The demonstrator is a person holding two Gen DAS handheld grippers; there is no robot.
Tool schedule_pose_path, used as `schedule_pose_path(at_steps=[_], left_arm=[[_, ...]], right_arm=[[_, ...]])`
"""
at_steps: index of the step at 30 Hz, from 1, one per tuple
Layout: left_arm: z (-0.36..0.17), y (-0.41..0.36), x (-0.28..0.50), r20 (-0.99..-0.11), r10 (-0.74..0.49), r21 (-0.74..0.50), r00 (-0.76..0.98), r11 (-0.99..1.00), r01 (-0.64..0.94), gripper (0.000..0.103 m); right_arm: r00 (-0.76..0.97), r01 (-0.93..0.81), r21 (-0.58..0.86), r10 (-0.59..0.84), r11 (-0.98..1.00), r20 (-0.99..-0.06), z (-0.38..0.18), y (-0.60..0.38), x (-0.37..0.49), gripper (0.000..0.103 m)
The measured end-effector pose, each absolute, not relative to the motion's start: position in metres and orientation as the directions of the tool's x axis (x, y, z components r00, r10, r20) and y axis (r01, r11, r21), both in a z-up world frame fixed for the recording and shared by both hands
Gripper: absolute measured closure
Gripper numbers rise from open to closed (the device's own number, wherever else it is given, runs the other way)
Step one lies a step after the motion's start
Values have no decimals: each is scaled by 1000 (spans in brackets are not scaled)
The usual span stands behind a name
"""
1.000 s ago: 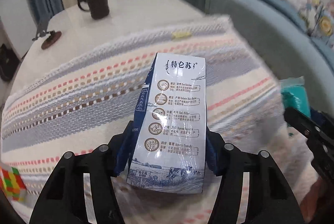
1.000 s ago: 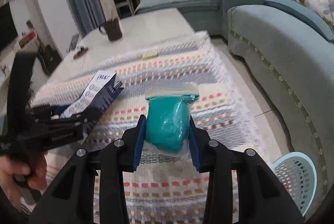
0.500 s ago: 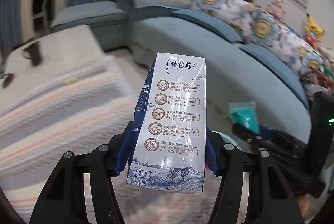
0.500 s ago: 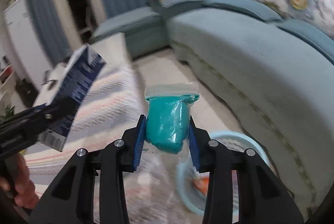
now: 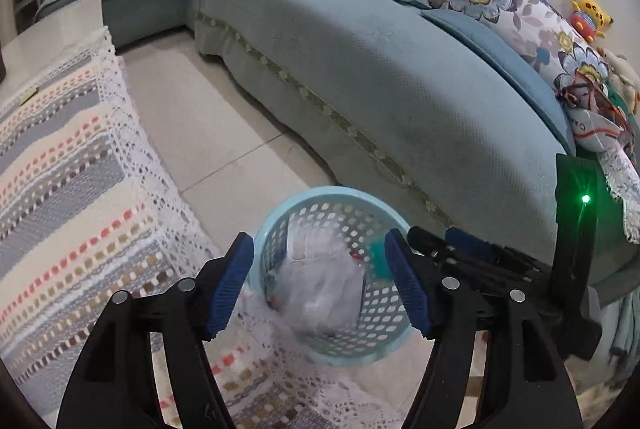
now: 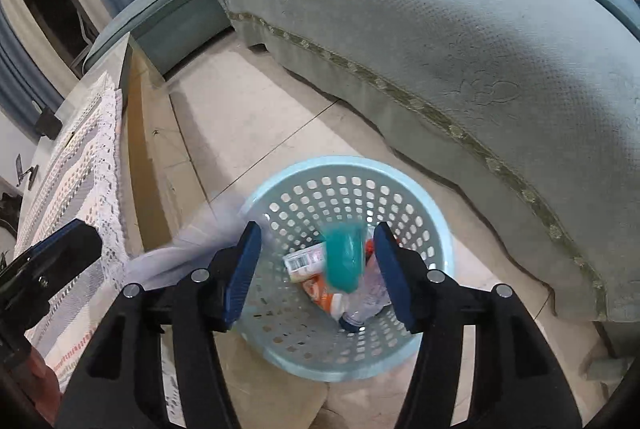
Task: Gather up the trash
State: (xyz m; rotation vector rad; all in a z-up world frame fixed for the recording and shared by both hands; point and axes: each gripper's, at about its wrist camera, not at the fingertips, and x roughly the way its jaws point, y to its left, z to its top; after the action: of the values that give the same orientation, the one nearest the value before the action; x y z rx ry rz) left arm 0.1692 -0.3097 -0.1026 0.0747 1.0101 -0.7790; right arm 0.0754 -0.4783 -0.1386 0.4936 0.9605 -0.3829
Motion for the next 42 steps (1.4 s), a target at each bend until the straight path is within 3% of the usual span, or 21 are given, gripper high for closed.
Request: schedule_pose_path(at_steps=[5, 12, 17, 22, 27, 32, 42], left_arm=[[-81, -287, 152, -763, -562, -281, 318, 732, 621, 34], [-24, -238, 104, -694, -582, -235, 423, 739, 631, 26], [5, -193, 58, -615, -576, -172, 538, 764, 622, 18], [9, -163, 26, -526, -541, -120, 656, 811, 573, 18], [-9, -152, 5, -478, -475, -48, 739, 854, 518, 18], [-7, -150, -5, -450, -418, 48, 789, 871, 488, 17], [12, -126, -7, -390, -402, 10, 828, 898, 441, 10]], right_arm=[[547, 496, 250, -76, 831, -834, -121, -471, 59, 48], [644, 410, 217, -113, 886, -757, -44, -426, 29, 45], [759, 380, 159, -209, 911, -616, 10, -382, -13, 36], [813, 422, 62, -347, 905, -467, 17, -342, -51, 36], [812, 415, 1, -370, 910, -452, 3, -326, -60, 36], [801, 435, 31, -371, 900, -470, -9, -328, -63, 36], [784, 517, 52, -447, 855, -431, -1, -334, -79, 36]])
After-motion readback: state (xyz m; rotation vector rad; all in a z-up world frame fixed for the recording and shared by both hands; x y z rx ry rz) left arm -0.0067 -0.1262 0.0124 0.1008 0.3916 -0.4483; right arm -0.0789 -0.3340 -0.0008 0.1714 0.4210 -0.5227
